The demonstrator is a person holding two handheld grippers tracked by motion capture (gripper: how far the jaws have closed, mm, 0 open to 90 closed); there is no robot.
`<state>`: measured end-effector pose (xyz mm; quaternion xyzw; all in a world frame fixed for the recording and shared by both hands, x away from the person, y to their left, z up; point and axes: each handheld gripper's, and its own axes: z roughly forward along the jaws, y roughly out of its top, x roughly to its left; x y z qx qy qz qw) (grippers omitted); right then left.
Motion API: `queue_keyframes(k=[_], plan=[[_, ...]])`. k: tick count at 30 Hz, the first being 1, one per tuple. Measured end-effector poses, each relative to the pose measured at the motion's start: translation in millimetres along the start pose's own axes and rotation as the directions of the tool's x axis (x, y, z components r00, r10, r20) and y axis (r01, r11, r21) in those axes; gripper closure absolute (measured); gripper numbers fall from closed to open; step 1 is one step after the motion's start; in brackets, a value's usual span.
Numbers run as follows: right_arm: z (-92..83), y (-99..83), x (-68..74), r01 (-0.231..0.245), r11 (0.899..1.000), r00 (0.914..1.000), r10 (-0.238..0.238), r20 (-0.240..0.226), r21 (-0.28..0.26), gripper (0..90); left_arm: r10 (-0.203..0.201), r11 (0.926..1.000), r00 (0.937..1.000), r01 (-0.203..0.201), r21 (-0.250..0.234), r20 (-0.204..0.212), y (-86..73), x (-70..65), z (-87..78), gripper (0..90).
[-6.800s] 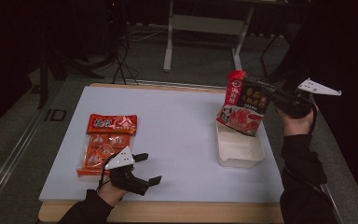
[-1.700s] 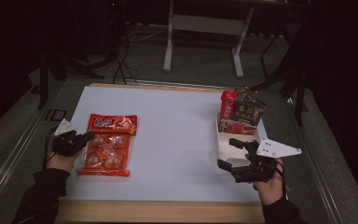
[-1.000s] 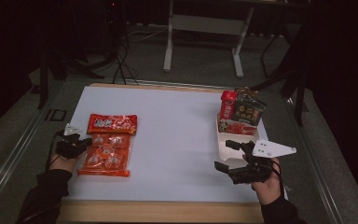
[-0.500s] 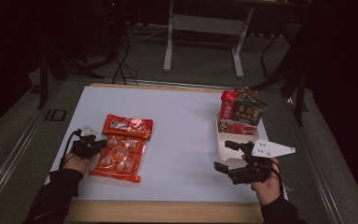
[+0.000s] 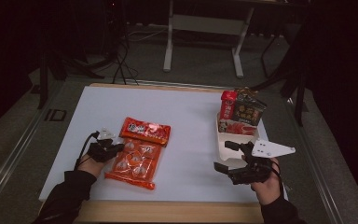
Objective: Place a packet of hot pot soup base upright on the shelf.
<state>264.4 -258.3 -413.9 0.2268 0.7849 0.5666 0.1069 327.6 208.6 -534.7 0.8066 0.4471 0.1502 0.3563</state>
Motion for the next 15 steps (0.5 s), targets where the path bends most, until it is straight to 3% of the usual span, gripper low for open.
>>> queue_keyframes(k=[6, 12, 15], plan=[[0.1, -0.7, -0.3, -0.003, 1.0, 1.0, 0.003, 0.0, 0.002, 14.4, 0.005, 0.9999, 0.9997, -0.004, -0.012, 0.024, -1.5, 1.5, -2.0, 89.9], [-0.2, -0.4, -0.2, -0.006, 1.0, 1.0, 0.006, -0.003, -0.001, 14.4, -0.003, 0.9997, 0.999, 0.004, -0.024, 0.045, -2.0, 3.5, -16.5, 89.9], [0.2, -0.5, 0.2, -0.005, 1.0, 1.0, 0.005, -0.003, 0.001, 14.4, 0.013, 0.9998, 0.9986, -0.012, -0.014, 0.052, -4.5, 1.8, -23.3, 89.9]])
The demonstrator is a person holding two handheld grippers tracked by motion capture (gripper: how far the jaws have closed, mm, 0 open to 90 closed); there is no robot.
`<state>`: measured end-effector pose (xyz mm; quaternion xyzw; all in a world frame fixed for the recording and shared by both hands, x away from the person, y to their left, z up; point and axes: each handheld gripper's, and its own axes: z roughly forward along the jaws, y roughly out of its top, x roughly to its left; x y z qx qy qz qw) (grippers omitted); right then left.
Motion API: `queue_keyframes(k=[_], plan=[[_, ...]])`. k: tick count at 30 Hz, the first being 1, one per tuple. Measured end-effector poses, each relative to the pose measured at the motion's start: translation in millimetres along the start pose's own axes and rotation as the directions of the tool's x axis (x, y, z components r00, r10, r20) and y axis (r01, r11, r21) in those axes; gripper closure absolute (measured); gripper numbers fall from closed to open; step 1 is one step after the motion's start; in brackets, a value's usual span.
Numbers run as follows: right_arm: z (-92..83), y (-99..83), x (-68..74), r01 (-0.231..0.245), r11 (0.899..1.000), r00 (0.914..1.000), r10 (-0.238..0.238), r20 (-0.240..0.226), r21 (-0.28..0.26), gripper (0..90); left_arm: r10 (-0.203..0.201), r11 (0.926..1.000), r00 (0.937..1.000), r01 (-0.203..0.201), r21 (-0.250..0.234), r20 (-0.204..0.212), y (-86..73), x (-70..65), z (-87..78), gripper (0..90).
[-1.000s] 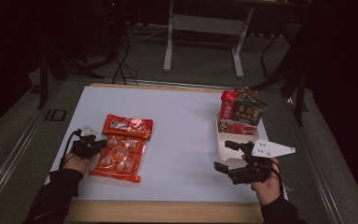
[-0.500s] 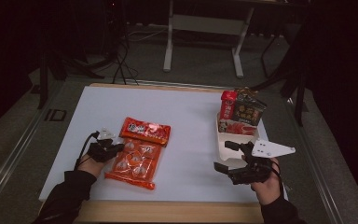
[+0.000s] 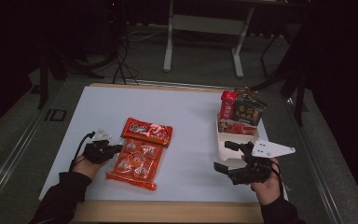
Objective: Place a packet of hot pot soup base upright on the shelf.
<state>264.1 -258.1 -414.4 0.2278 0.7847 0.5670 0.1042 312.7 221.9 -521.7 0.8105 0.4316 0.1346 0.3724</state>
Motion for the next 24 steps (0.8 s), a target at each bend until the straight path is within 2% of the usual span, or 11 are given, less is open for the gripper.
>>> queue_keyframes(k=[2, 5, 9, 10, 15, 18, 24], plan=[[0.4, -0.1, 0.3, 0.0, 1.0, 1.0, 0.0, -0.001, 0.001, 14.4, 0.013, 0.9997, 0.9999, -0.013, 0.019, 0.001, -2.8, -2.7, -2.5, 89.9], [0.7, 0.5, 0.7, 0.001, 1.0, 1.0, -0.001, -0.004, 0.002, 14.4, 0.032, 0.9983, 0.9991, -0.033, 0.048, 0.027, -10.0, -6.8, -4.9, 89.9], [0.5, 0.8, 1.1, 0.006, 1.0, 1.0, -0.006, -0.003, 0.002, 14.4, 0.03, 0.9973, 0.9991, -0.032, 0.066, 0.028, -16.2, -8.1, -4.3, 89.9], [0.8, 0.5, 0.9, 0.004, 1.0, 1.0, -0.004, -0.001, 0.003, 14.4, 0.016, 0.9971, 0.9994, -0.018, 0.074, 0.031, -20.1, -6.6, -3.4, 89.9], [1.4, 0.1, 0.8, 0.004, 1.0, 1.0, -0.004, -0.001, 0.005, 14.4, -0.002, 0.9979, 0.9995, 0.0, 0.064, 0.03, -25.0, -5.9, -2.3, 89.9], [2.1, 0.1, 1.0, 0.005, 1.0, 1.0, -0.005, -0.003, 0.006, 14.4, 0.004, 0.9978, 0.9996, -0.006, 0.067, 0.027, -24.4, -7.5, -1.7, 89.9], [4.5, -1.4, 1.7, 0.006, 1.0, 0.9999, -0.006, -0.012, 0.016, 14.4, 0.016, 0.9974, 0.9978, -0.02, 0.069, 0.065, -20.9, -18.8, 3.6, 89.9]])
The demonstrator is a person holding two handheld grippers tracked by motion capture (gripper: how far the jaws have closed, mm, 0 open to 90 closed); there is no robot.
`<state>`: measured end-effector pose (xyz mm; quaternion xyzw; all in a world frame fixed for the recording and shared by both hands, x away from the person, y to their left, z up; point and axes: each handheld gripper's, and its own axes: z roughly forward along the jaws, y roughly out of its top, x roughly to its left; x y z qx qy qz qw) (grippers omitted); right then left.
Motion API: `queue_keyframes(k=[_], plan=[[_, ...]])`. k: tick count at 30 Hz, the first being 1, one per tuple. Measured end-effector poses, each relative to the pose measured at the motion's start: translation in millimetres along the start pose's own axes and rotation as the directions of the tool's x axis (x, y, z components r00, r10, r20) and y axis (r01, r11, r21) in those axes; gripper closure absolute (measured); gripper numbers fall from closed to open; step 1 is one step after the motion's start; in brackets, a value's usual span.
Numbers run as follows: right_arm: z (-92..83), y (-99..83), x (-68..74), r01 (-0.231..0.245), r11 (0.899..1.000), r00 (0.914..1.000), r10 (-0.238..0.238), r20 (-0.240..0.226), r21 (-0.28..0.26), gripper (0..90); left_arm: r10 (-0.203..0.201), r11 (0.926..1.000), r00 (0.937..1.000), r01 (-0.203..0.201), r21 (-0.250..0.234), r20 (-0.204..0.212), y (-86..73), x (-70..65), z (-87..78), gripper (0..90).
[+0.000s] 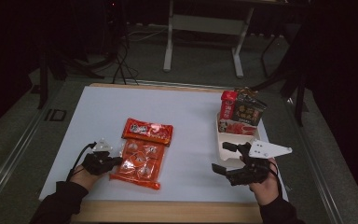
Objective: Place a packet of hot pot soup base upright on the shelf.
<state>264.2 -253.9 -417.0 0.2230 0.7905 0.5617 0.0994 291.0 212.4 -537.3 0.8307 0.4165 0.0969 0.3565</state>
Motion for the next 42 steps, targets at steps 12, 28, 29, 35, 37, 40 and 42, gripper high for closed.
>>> queue_keyframes(k=[12, 28, 29, 35, 37, 40, 42], plan=[[1.0, -0.5, -0.1, -0.001, 1.0, 1.0, 0.001, -0.003, 0.001, 14.4, 0.018, 0.9998, 0.9954, -0.019, 0.002, 0.094, 7.1, -25.0, 12.9, 89.9], [-0.7, -0.2, -0.3, -0.002, 1.0, 1.0, 0.002, -0.001, -0.001, 14.4, 0.011, 0.9992, 0.9997, -0.01, -0.038, 0.02, 25.8, -18.2, 14.9, 89.8], [-0.7, -0.2, -0.3, -0.002, 1.0, 1.0, 0.002, -0.001, -0.001, 14.4, 0.011, 0.9992, 0.9997, -0.01, -0.038, 0.02, 25.8, -18.2, 14.9, 89.8], [-0.5, -0.7, -0.9, -0.005, 1.0, 1.0, 0.005, -0.002, -0.002, 14.4, -0.024, 0.9989, 0.9991, 0.023, -0.041, -0.034, 32.6, -5.4, 24.8, 89.8], [-0.6, -0.7, -0.9, -0.004, 1.0, 1.0, 0.004, -0.002, -0.002, 14.4, -0.032, 0.9989, 0.9986, 0.031, -0.035, -0.041, 33.4, -2.2, 31.2, 89.8], [-1.2, -0.8, -1.1, -0.004, 1.0, 1.0, 0.004, -0.001, -0.002, 14.4, -0.045, 0.9978, 0.9984, 0.043, -0.05, -0.035, 33.9, -0.5, 34.6, 89.8], [-1.4, -0.9, -1.4, -0.005, 1.0, 1.0, 0.005, -0.001, -0.003, 14.4, -0.053, 0.9971, 0.9981, 0.052, -0.055, -0.032, 34.6, -0.1, 35.5, 89.8]])
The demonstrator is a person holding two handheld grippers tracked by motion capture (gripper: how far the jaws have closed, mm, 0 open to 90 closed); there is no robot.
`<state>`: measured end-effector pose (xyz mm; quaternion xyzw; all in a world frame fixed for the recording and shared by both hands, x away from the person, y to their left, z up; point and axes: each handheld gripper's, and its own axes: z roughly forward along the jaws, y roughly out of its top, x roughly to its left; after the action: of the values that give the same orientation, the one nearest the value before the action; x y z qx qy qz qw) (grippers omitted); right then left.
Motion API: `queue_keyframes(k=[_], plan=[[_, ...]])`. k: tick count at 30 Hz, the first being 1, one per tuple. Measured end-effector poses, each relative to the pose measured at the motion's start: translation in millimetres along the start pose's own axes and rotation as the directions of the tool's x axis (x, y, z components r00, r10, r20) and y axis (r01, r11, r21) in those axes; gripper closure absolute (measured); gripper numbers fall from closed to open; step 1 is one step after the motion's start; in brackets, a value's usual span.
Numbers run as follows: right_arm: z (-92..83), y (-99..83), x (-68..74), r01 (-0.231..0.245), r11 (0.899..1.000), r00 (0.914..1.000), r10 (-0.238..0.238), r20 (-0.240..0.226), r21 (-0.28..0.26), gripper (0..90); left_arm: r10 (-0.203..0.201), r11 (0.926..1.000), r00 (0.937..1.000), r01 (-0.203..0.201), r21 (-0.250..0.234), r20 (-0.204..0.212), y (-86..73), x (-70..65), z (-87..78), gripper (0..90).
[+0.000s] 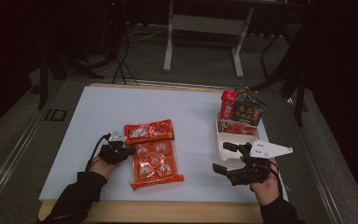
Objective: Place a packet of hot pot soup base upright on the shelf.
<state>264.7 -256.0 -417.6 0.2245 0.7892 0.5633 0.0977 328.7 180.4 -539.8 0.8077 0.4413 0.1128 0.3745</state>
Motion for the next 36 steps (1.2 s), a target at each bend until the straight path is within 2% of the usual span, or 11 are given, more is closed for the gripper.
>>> queue_keyframes(k=[7, 11, 16, 22, 26, 30, 32, 36], plan=[[0.2, 0.1, 1.2, 0.005, 1.0, 1.0, -0.005, 0.0, 0.003, 14.4, 0.009, 1.0, 1.0, -0.009, 0.001, 0.002, 3.6, -2.0, 4.3, 89.9], [0.1, 0.3, 1.2, 0.005, 1.0, 1.0, -0.005, 0.001, 0.002, 14.4, 0.014, 0.9999, 0.9997, -0.014, -0.007, 0.022, 6.8, -6.5, 9.4, 89.9], [-0.1, -0.4, 0.5, 0.003, 1.0, 1.0, -0.003, 0.0, 0.001, 14.4, 0.053, 0.9986, 0.9979, -0.053, 0.0, 0.037, 14.1, -19.0, 17.5, 89.9], [-1.7, -1.0, 0.0, 0.0, 1.0, 1.0, 0.0, 0.001, -0.003, 14.4, 0.097, 0.9952, 0.9924, -0.098, 0.011, 0.076, 24.8, -39.0, 30.4, 89.9], [-2.7, -1.8, -0.3, -0.004, 1.0, 1.0, 0.004, 0.001, -0.003, 14.4, 0.104, 0.9942, 0.9894, -0.106, 0.014, 0.101, 28.7, -49.0, 36.4, 89.9], [-2.6, -2.0, -0.5, -0.003, 1.0, 1.0, 0.003, 0.003, -0.002, 14.4, 0.114, 0.9931, 0.9872, -0.116, 0.015, 0.112, 30.3, -53.7, 38.7, 89.9], [-2.7, -1.5, 0.0, -0.002, 1.0, 1.0, 0.002, 0.002, -0.003, 14.4, 0.121, 0.992, 0.9838, -0.125, 0.019, 0.132, 31.8, -61.7, 41.8, 89.9], [-2.7, -1.3, -0.1, -0.001, 1.0, 1.0, 0.001, 0.001, -0.005, 14.4, 0.132, 0.9904, 0.9814, -0.136, 0.022, 0.139, 32.2, -64.4, 42.2, 89.8]])
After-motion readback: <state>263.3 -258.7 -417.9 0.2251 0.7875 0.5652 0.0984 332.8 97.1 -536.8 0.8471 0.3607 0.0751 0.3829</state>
